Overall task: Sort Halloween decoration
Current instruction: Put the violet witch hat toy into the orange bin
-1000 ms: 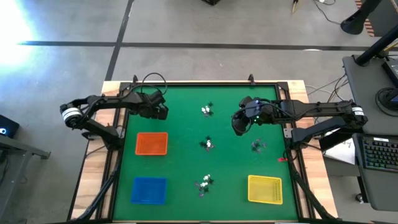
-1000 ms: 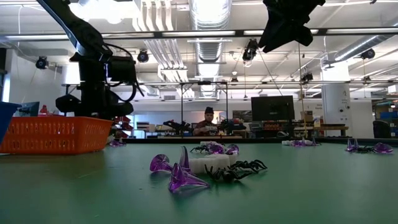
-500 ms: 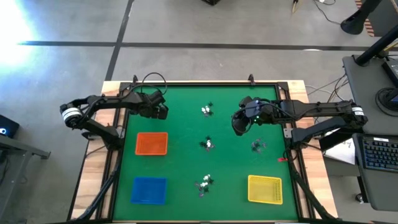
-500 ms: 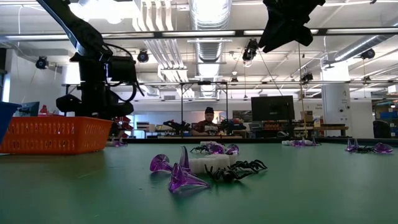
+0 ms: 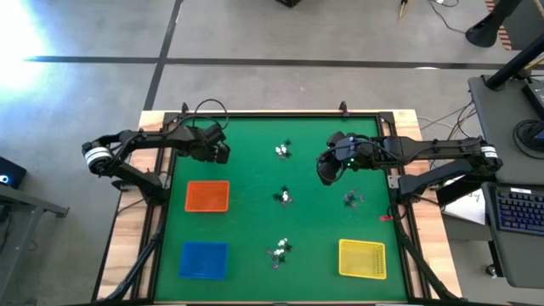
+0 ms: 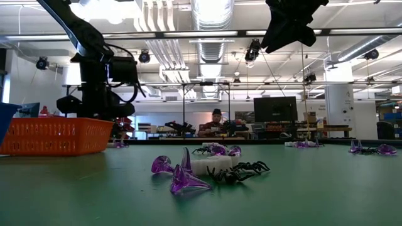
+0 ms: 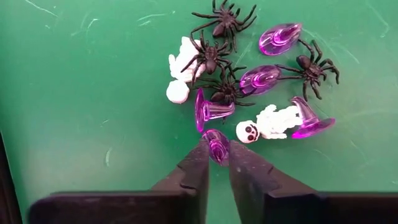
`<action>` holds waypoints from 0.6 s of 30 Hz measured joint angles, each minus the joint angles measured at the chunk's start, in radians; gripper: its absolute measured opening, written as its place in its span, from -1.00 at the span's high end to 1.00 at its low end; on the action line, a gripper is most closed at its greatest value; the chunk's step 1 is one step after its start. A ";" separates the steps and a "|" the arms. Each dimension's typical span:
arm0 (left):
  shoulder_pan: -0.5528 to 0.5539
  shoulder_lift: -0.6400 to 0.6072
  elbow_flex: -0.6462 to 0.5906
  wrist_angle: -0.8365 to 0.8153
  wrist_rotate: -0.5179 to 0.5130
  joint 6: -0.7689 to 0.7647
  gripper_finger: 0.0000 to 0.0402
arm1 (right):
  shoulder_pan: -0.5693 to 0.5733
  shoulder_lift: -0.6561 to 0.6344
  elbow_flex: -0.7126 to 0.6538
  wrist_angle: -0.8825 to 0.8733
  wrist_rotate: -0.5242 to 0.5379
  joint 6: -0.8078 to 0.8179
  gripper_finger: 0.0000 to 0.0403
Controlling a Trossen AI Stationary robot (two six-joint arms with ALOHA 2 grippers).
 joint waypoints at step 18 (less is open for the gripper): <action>0.000 -0.001 0.002 -0.016 0.000 0.044 1.00 | 0.000 0.000 0.000 0.000 0.000 0.000 0.48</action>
